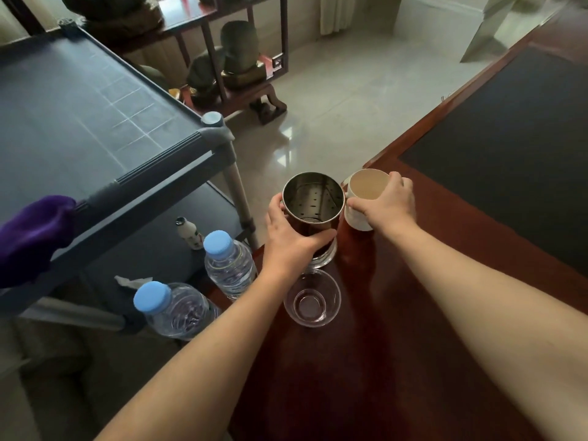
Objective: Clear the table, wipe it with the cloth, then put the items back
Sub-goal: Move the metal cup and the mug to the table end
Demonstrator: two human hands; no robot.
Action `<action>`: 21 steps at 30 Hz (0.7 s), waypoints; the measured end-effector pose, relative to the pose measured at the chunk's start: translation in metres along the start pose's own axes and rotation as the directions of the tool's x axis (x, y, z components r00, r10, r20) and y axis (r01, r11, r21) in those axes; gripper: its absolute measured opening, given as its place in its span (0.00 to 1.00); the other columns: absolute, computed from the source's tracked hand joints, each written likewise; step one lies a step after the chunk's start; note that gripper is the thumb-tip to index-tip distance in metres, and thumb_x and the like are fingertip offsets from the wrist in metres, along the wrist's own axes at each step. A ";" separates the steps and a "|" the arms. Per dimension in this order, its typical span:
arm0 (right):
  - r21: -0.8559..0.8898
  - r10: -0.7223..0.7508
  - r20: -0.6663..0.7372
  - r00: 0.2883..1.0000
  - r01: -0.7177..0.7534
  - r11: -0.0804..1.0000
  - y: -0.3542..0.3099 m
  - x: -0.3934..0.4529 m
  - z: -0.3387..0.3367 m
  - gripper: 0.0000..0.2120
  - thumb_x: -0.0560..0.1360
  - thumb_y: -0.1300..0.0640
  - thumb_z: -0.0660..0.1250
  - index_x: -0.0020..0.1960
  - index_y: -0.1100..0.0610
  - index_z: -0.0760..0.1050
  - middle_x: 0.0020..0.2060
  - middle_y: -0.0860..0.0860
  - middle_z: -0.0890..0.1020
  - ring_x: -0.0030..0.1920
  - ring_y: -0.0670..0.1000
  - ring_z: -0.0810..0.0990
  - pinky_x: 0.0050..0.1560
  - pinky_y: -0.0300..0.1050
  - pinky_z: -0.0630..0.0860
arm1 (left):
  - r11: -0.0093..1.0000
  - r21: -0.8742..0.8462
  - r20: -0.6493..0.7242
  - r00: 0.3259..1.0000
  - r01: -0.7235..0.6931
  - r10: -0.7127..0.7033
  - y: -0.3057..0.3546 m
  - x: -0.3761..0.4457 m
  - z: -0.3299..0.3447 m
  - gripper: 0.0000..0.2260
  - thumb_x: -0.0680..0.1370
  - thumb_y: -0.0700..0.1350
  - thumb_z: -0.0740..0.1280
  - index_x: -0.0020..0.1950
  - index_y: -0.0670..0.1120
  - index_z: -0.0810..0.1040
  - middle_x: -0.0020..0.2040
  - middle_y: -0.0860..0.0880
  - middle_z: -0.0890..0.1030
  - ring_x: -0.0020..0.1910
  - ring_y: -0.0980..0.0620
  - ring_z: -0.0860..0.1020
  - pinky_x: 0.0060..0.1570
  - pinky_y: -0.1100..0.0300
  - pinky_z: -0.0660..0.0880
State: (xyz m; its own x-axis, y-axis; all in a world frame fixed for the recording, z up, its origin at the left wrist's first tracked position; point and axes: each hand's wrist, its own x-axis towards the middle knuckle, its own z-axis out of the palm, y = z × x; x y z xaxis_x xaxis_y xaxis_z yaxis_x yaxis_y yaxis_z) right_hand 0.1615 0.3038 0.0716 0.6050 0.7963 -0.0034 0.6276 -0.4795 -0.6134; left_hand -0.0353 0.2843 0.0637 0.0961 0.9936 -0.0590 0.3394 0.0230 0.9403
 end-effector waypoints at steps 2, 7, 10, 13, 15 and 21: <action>-0.008 0.002 0.004 1.000 -0.002 1.000 0.001 0.000 0.004 0.44 0.61 0.39 0.76 0.68 0.59 0.65 0.64 0.57 0.70 0.63 0.59 0.72 0.60 0.51 0.70 | 1.000 0.005 -0.013 1.000 -0.010 0.010 -0.002 -0.002 0.000 0.48 0.61 0.53 0.82 0.74 0.53 0.59 0.69 0.51 0.67 0.67 0.54 0.69 0.69 0.52 0.68; -0.018 0.015 0.017 1.000 -0.015 1.000 0.004 -0.001 0.007 0.44 0.61 0.39 0.76 0.68 0.59 0.65 0.64 0.57 0.69 0.63 0.60 0.72 0.60 0.51 0.69 | 1.000 0.012 -0.010 1.000 -0.002 0.002 -0.002 -0.005 -0.001 0.48 0.61 0.54 0.82 0.74 0.53 0.59 0.68 0.51 0.67 0.66 0.54 0.70 0.68 0.52 0.69; -0.016 0.034 0.016 0.999 -0.034 0.999 0.008 -0.003 0.007 0.43 0.61 0.39 0.76 0.67 0.60 0.65 0.64 0.57 0.69 0.63 0.60 0.72 0.60 0.50 0.70 | 1.000 0.016 -0.011 1.000 -0.001 0.001 -0.001 -0.007 -0.001 0.48 0.61 0.54 0.82 0.74 0.53 0.59 0.69 0.51 0.67 0.67 0.53 0.69 0.68 0.51 0.69; -0.011 0.064 0.042 0.997 -0.063 0.998 0.011 -0.004 0.006 0.45 0.61 0.39 0.76 0.69 0.60 0.64 0.64 0.57 0.69 0.63 0.60 0.72 0.59 0.50 0.70 | 1.000 0.006 -0.007 1.000 0.002 -0.002 -0.001 -0.009 -0.002 0.50 0.60 0.55 0.82 0.75 0.54 0.58 0.69 0.52 0.67 0.68 0.54 0.68 0.69 0.50 0.68; -0.017 0.072 0.070 0.995 -0.071 0.997 0.011 -0.005 0.005 0.48 0.62 0.39 0.77 0.72 0.60 0.60 0.67 0.58 0.67 0.65 0.60 0.71 0.62 0.51 0.69 | 1.000 0.003 0.007 1.000 0.021 -0.021 -0.001 -0.010 -0.003 0.53 0.60 0.58 0.81 0.77 0.54 0.55 0.73 0.51 0.65 0.71 0.53 0.66 0.71 0.49 0.67; -0.041 0.079 0.139 0.987 -0.074 0.996 0.011 -0.014 -0.010 0.54 0.65 0.42 0.75 0.78 0.58 0.47 0.75 0.57 0.57 0.73 0.59 0.61 0.69 0.50 0.62 | 0.996 0.090 -0.049 0.999 0.019 -0.015 0.016 -0.018 -0.008 0.54 0.63 0.66 0.76 0.80 0.52 0.50 0.79 0.50 0.58 0.76 0.52 0.59 0.73 0.54 0.60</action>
State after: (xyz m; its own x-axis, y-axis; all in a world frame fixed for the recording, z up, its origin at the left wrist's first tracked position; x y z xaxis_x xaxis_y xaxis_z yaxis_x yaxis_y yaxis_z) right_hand 0.1650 0.2838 0.0727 0.5789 0.7992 -0.1617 0.6007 -0.5521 -0.5782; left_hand -0.0395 0.2674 0.0830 0.0448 0.9974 -0.0562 0.4240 0.0320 0.9051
